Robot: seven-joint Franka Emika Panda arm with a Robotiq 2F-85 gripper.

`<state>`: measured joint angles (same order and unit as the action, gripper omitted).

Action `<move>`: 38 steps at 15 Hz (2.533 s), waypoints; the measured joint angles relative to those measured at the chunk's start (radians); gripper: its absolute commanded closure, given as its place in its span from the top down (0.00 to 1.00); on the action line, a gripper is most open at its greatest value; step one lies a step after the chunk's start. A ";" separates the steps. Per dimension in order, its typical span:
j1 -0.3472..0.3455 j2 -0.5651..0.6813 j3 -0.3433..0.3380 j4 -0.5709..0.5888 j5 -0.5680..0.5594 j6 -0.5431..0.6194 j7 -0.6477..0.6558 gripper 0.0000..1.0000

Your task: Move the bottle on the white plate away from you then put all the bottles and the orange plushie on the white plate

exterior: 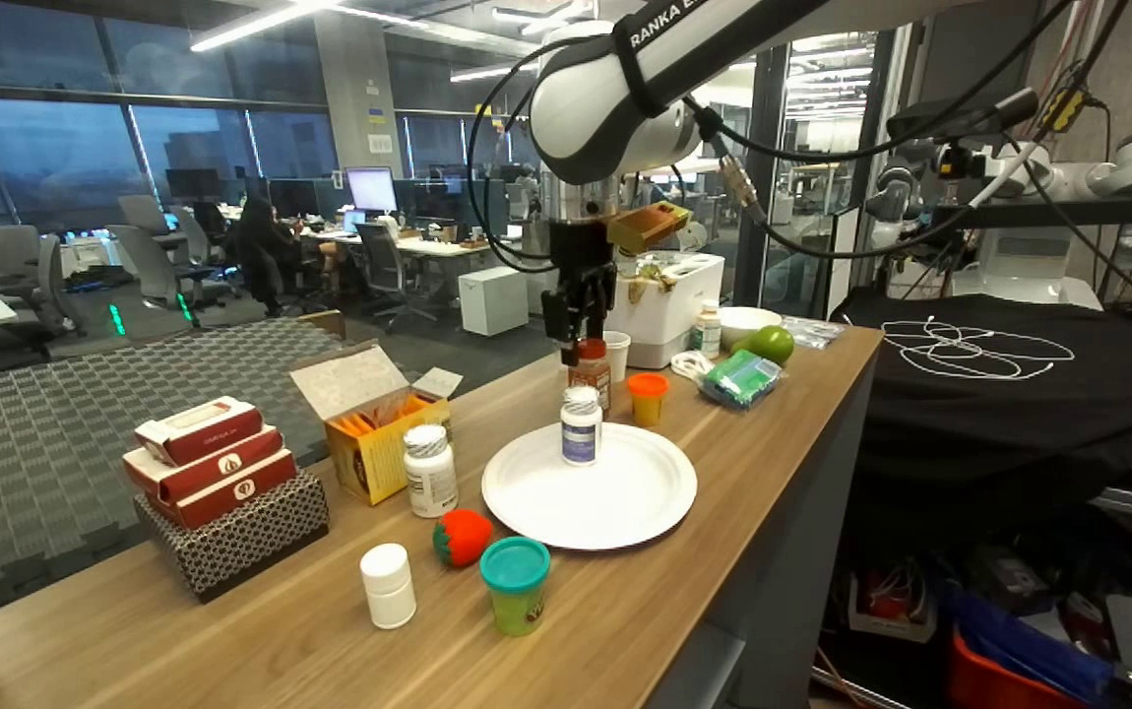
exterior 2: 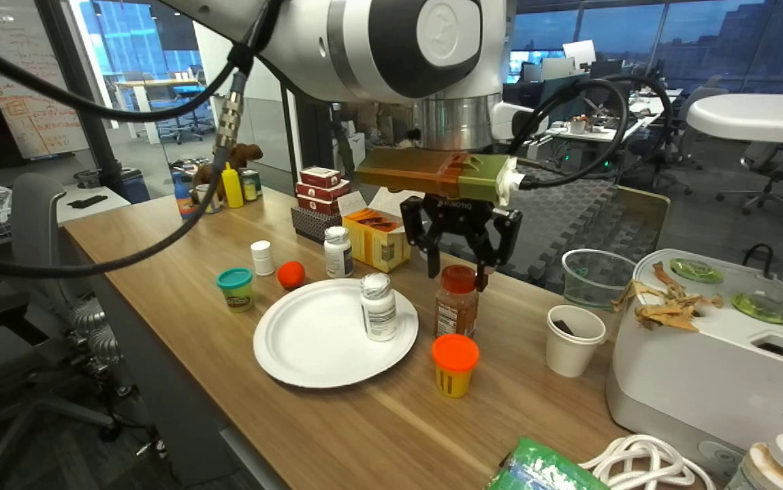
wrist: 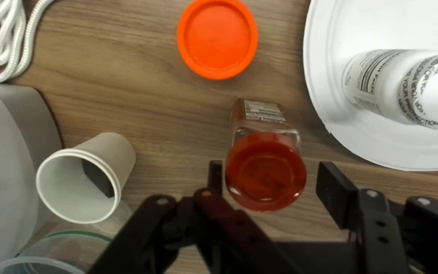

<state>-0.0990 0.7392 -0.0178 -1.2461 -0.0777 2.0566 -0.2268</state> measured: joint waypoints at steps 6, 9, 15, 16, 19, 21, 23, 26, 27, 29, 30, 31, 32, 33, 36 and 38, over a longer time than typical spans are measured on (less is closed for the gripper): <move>-0.002 0.006 0.000 0.023 0.000 -0.032 0.000 0.24; -0.002 0.006 -0.001 0.030 0.000 -0.049 0.001 0.24; 0.018 -0.001 -0.002 0.128 -0.001 -0.146 0.012 0.24; 0.027 -0.003 -0.001 0.151 -0.002 -0.167 0.012 0.24; 0.068 -0.004 0.005 0.201 -0.008 -0.220 0.012 0.24; 0.101 -0.003 0.015 0.211 -0.017 -0.245 0.012 0.24; 0.134 0.003 0.024 0.211 -0.021 -0.256 0.012 0.24; 0.166 0.022 0.039 0.211 -0.021 -0.259 0.009 0.24; 0.172 0.029 0.042 0.211 -0.021 -0.259 0.009 0.24; 0.178 0.040 0.044 0.208 -0.021 -0.260 0.008 0.24; 0.178 0.043 0.045 0.205 -0.021 -0.260 0.007 0.24; 0.177 0.044 0.045 0.200 -0.021 -0.260 0.006 0.24; 0.177 0.044 0.045 0.195 -0.021 -0.260 0.005 0.24; 0.176 0.044 0.045 0.190 -0.021 -0.260 0.003 0.24; 0.172 0.043 0.046 0.175 -0.021 -0.259 -0.004 0.24; 0.169 0.038 0.048 0.157 -0.021 -0.259 -0.010 0.24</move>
<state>0.0704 0.7770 0.0304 -1.0888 -0.0983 1.7977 -0.2373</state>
